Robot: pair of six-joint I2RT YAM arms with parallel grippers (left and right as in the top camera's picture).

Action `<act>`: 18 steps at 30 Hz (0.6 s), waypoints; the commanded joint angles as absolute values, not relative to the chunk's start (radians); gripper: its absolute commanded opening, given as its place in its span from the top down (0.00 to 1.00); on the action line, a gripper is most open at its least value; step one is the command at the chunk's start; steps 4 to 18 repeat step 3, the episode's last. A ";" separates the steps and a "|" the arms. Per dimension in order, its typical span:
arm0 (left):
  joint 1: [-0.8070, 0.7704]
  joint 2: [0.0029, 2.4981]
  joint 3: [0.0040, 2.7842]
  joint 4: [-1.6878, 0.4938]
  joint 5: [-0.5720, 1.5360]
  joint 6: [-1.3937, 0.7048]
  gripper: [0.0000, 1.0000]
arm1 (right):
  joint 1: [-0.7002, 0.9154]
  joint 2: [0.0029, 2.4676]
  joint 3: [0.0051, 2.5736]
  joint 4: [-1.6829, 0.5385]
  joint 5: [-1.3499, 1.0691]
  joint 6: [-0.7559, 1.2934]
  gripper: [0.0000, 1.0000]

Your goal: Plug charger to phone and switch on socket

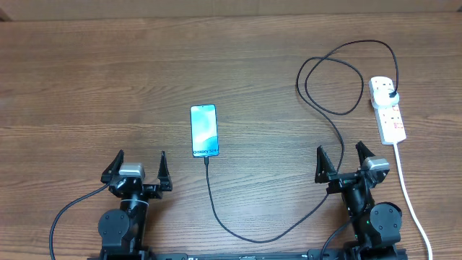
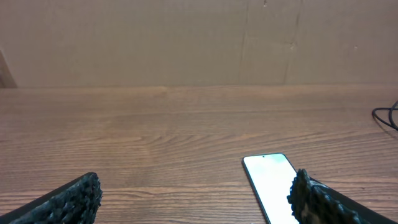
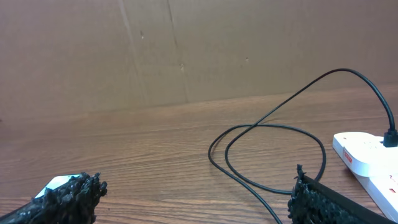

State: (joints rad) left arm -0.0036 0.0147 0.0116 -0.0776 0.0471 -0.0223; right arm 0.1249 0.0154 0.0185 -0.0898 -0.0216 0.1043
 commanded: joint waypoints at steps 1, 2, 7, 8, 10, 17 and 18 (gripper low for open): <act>0.006 0.004 0.005 -0.077 0.036 -0.007 0.00 | 0.128 0.005 0.008 -0.083 -0.023 0.107 0.00; 0.006 0.004 0.005 -0.077 0.036 -0.007 0.00 | 0.128 0.005 0.008 -0.083 -0.023 0.107 0.00; 0.006 0.004 0.005 -0.077 0.036 -0.007 0.00 | 0.128 0.005 0.008 -0.083 -0.023 0.107 0.00; 0.006 0.004 0.005 -0.077 0.036 -0.007 0.00 | 0.128 0.005 0.008 -0.083 -0.023 0.107 0.00; 0.006 0.004 0.005 -0.077 0.036 -0.007 0.00 | 0.128 0.005 0.008 -0.083 -0.023 0.107 0.00; 0.006 0.004 0.005 -0.077 0.036 -0.007 0.00 | 0.128 0.005 0.008 -0.083 -0.023 0.107 0.00; 0.006 0.004 0.005 -0.077 0.036 -0.007 0.00 | 0.128 0.005 0.008 -0.083 -0.023 0.107 0.00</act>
